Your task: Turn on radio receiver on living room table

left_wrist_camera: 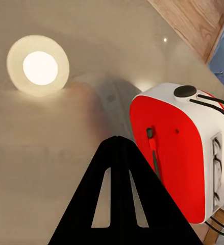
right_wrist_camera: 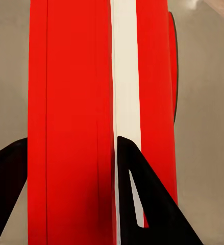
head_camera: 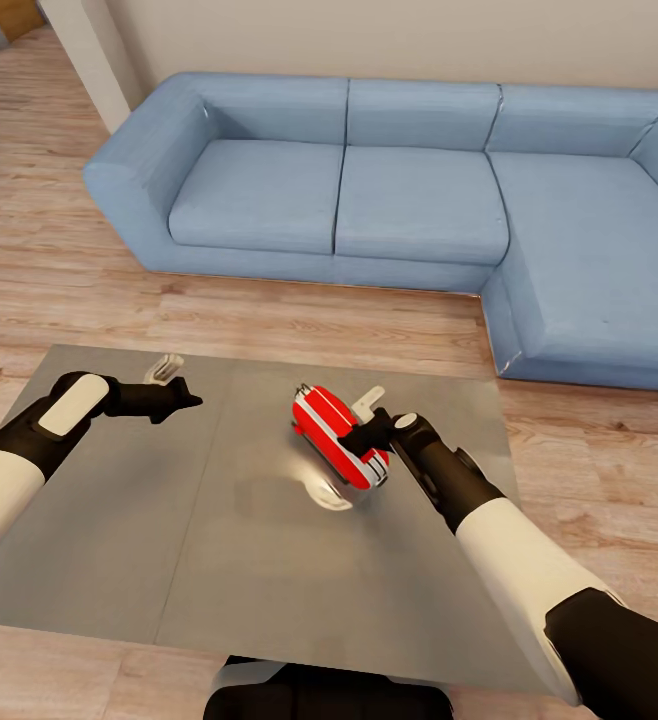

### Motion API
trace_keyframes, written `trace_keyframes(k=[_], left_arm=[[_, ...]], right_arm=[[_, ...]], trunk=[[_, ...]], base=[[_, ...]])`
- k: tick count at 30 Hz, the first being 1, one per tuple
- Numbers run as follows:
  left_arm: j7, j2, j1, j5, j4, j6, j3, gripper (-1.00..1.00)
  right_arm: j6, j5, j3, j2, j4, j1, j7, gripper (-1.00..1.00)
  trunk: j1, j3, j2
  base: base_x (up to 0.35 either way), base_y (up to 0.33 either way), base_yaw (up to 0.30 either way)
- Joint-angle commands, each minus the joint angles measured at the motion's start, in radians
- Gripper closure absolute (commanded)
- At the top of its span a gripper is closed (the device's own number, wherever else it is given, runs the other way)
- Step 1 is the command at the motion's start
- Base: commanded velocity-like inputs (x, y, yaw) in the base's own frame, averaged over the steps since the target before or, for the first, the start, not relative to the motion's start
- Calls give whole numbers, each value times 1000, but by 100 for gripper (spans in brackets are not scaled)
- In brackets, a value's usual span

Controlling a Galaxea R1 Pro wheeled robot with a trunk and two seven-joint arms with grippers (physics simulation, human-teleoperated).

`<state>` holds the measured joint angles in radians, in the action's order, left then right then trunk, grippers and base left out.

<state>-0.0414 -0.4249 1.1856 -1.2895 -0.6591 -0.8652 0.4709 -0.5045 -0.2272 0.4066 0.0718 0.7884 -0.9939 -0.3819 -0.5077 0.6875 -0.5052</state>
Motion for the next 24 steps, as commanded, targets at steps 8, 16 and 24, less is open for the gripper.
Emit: trace_keyframes(k=[8,16,24], left_arm=[[-1,0,0,-1,1,0,0,100],[-2,0,0,-2,1,0,0,100],[-2,0,0,-2,1,0,0,100]], right_arm=[[4,2,0,0,-36,0,0,100],[9,2,0,0,-44,0,0,100],[15,3,0,0,-47,0,1,100]], trunk=[[0,0,0],[0,0,0],[0,0,0]], base=[[0,0,0],[0,0,0],[0,0,0]])
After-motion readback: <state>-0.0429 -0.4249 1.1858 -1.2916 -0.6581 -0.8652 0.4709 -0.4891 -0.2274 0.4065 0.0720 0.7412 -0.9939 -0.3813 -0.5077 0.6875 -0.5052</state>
